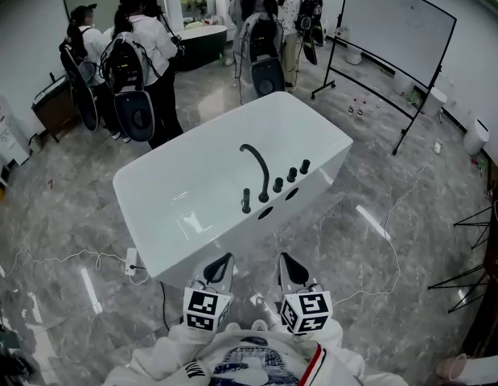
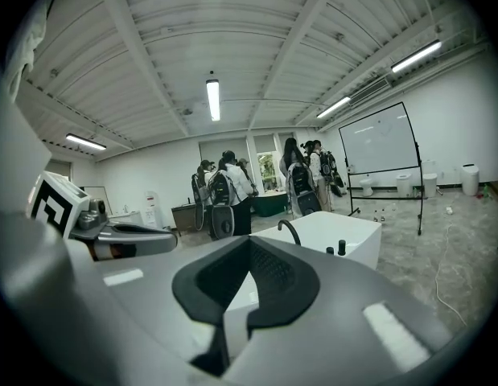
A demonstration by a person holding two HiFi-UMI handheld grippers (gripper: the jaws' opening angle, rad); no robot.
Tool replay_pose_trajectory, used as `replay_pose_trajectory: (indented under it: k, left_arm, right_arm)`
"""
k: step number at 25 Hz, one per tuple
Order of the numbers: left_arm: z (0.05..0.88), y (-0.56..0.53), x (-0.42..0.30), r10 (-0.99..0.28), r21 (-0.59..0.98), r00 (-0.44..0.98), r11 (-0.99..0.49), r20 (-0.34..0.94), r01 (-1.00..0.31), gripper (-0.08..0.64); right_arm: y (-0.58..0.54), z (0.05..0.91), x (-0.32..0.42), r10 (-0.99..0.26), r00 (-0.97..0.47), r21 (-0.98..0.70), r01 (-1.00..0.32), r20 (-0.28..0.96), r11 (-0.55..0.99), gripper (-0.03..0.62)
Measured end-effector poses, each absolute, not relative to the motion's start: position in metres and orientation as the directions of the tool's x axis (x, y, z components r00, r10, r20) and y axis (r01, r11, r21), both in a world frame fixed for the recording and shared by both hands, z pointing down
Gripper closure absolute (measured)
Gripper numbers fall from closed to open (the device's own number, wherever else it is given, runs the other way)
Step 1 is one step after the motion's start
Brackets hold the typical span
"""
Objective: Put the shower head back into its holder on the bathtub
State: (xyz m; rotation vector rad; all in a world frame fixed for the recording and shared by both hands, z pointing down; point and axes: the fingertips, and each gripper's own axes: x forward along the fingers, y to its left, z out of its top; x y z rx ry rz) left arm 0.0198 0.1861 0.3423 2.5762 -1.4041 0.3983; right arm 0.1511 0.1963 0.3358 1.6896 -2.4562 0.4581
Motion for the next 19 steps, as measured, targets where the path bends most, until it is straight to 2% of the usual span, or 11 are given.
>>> replay_pose_trajectory:
  k: [19]
  left_arm:
    - [0.345,0.191,-0.009,-0.792,0.056,0.526,-0.537,0.308,-0.842,0.561]
  right_arm:
    - [0.201,0.341,0.127,-0.891,-0.346,-0.17,-0.936,0.295,0.308,0.588]
